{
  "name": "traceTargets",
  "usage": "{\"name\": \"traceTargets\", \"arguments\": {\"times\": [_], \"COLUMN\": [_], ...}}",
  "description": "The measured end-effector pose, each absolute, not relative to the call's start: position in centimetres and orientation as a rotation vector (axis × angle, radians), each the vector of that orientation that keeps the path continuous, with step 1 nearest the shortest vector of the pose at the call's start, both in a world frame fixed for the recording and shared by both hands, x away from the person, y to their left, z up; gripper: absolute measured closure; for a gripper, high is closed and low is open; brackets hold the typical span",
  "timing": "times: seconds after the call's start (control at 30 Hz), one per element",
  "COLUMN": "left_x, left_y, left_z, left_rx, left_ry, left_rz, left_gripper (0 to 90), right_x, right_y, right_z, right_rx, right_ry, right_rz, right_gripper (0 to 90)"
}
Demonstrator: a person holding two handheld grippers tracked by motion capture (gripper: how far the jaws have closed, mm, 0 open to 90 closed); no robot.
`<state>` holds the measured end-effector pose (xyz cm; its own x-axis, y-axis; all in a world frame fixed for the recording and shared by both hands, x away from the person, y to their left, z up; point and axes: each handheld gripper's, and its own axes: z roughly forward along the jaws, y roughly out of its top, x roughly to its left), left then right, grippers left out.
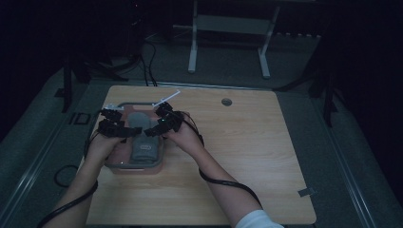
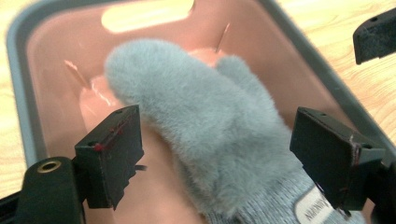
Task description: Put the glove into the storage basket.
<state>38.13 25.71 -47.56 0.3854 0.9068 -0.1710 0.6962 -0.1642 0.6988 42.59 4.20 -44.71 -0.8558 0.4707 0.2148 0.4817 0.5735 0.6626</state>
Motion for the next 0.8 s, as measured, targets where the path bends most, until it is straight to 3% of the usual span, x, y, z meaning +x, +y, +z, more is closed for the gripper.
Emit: {"name": "traceTargets", "arguments": {"times": [0.13, 0.8], "left_x": [36.6, 30.9], "left_y": [25.0, 22.2], "left_z": [-47.0, -45.5], "left_rx": [1.949, 1.898], "left_ry": [1.299, 1.071], "left_rz": [0.398, 0.31], "left_gripper": [15.4, 15.4], "right_x": [42.2, 39.6], "right_y": [3.5, -1.1], "right_z": [-44.2, -44.6], "right_rx": [-0.807, -0.694], "right_ry": [-2.773, -2.842], "right_rz": [-1.204, -1.233], "right_gripper": [21.0, 19.6]}}
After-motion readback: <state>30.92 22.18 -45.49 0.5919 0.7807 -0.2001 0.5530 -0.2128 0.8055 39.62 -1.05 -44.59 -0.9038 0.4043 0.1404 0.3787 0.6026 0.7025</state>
